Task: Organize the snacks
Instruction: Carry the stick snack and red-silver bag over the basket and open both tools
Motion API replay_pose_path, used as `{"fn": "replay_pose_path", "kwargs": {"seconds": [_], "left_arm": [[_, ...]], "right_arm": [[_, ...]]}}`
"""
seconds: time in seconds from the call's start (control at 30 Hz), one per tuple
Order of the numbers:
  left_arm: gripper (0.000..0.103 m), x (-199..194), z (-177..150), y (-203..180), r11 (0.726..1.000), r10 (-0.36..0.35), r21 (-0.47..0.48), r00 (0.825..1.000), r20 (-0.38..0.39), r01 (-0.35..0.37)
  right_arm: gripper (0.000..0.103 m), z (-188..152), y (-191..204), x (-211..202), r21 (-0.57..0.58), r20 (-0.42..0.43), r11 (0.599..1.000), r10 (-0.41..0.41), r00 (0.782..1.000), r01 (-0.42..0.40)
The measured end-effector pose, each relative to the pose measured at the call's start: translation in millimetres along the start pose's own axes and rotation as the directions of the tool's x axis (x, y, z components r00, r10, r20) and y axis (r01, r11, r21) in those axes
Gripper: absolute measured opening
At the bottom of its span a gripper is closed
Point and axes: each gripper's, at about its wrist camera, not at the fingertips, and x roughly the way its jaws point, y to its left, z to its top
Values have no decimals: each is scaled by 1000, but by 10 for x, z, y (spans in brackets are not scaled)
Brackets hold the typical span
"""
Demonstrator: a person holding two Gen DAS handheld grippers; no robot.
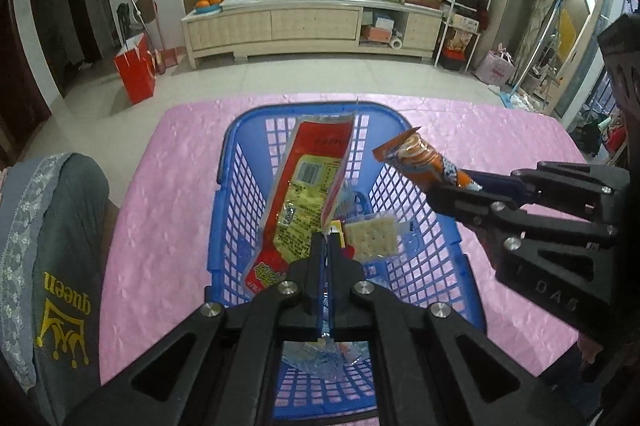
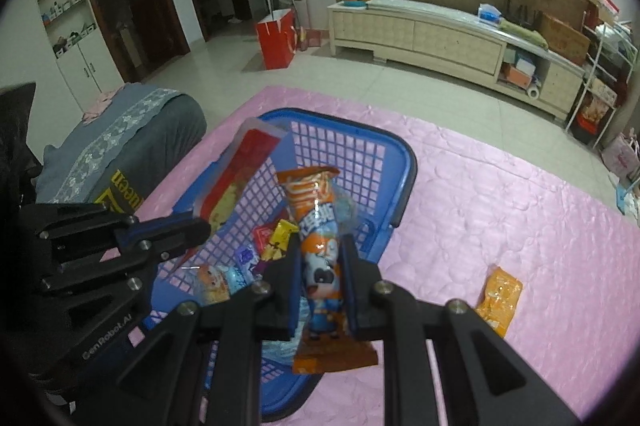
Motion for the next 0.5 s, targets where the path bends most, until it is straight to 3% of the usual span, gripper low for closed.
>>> {"fn": "replay_pose_path", "kwargs": {"seconds": [0.4,0.47,0.5], "left_arm": [[1,319,28,46,1000,-24,11,998,-54,25],[5,348,25,63,1000,-7,15,998,-59,8],[13,358,21,64,1000,-2,13,998,-60,2]], "right_arm": [[22,78,-59,175,38,-22,999,9,1000,-8],[22,81,-60,182,32,-23,999,6,1000,-5],[22,80,-60,184,31,-24,999,6,1000,-5]]}}
